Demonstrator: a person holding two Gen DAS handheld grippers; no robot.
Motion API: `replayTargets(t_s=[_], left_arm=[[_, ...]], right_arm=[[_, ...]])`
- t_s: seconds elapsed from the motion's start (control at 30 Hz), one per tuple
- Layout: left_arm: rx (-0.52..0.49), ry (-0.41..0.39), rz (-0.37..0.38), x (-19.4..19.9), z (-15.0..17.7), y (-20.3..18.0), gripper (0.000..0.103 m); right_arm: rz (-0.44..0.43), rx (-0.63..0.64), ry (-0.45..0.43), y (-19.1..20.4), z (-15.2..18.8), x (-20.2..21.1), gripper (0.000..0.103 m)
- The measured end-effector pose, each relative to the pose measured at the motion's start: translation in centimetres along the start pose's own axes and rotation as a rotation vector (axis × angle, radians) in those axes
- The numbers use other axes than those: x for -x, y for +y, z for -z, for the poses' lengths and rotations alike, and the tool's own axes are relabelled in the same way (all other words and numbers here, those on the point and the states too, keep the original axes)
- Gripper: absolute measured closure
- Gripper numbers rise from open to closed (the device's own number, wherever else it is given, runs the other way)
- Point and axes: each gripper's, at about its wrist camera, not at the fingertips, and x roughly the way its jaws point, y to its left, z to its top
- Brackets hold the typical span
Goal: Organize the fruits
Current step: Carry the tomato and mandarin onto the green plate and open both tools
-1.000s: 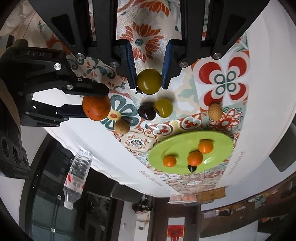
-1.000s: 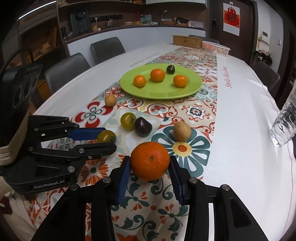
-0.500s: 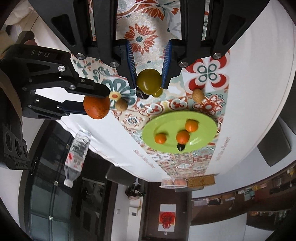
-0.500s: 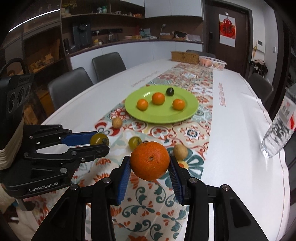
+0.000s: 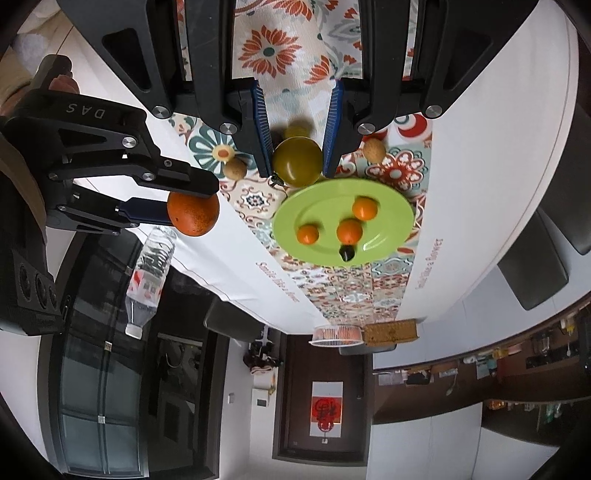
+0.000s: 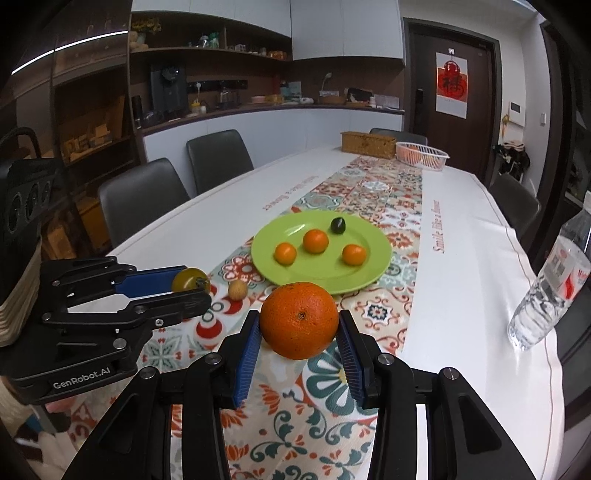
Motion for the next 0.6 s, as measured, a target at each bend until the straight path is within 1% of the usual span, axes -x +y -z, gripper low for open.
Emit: replayTargets(t_s=[0.37, 0.6], left_arm=[[0.009, -0.036, -0.026, -0.8, -3.1, 1.7, 0.076], [0.008, -0.031, -0.041, -2.4, -5.0, 3.3, 0.076]], right_arm=[[-0.019, -0.033, -0.008, -1.0, -3.0, -1.9, 0.061], [-0.015, -0.036, -0.007, -1.6, -5.2, -3.7, 0.061]])
